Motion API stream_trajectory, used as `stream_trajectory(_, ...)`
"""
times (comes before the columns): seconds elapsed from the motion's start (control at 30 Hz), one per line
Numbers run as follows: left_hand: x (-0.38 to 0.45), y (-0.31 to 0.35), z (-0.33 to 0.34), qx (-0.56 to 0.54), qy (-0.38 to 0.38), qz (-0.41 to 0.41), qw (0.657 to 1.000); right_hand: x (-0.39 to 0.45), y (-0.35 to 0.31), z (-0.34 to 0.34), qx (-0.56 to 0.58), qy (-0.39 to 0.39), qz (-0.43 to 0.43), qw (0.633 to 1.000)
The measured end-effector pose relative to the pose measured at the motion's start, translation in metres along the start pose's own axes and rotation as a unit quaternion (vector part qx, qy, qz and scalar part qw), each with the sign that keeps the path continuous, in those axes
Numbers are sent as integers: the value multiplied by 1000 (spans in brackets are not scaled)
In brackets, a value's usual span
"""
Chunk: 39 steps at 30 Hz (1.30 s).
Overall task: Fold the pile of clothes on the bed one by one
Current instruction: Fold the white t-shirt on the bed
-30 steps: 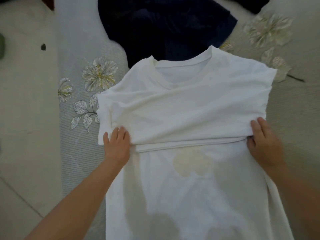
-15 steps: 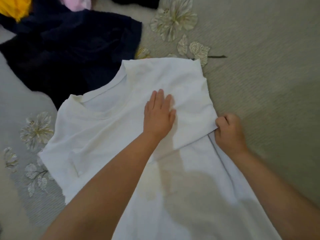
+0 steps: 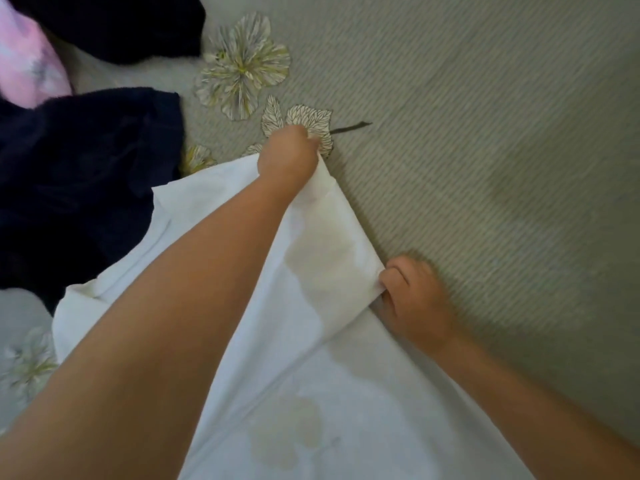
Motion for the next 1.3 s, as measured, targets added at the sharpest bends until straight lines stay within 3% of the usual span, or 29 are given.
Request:
stream_trajectory(0.17, -10, -28, -16, -168, 171, -5, 971, -3, 13, -1, 3, 8, 117, 993)
stream_trajectory(0.27, -15, -31, -6, -179, 185, -26, 966, -2, 14, 1, -6, 3, 106, 994)
stream_trajectory(0.4, -25, -24, -13, -217, 143, 33, 965, -5, 14, 4, 0, -31, 106, 994)
stream_trajectory(0.6, -138, -55, -20, -55, 189, 120, 973, 17, -7, -17, 25, 4, 90, 996)
stream_trajectory(0.7, -200, -100, -3, -2, 188, 59, 980, 57, -47, -9, -9, -29, 4, 1000)
stream_trajectory(0.77, -228, -132, 8, 13, 186, -14, 982, 73, -76, 17, -63, -133, -93, 985)
stream_trajectory(0.83, -247, -158, 22, 12, 167, -89, 982, 70, -86, 53, -104, -262, -173, 944)
stream_trajectory(0.9, -259, -179, 37, -15, 149, -172, 974, 63, -71, 76, -139, -322, -190, 917)
stream_trajectory(0.97, -262, -191, 47, -34, 140, -201, 969, 55, -55, 85, -156, -325, -177, 916)
stream_trajectory(1.3, -261, -203, 51, -45, 181, -180, 966, 57, -57, 88, -184, -302, -183, 917)
Point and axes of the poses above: each hand's wrist, its own x-axis towards the middle knuckle, its own z-axis out of the palm, y = z × x, the point moved 7 cm from there along x, towards the middle knuckle, and after that the axes turned 12 degrees about -x, right-handed, at the moved point
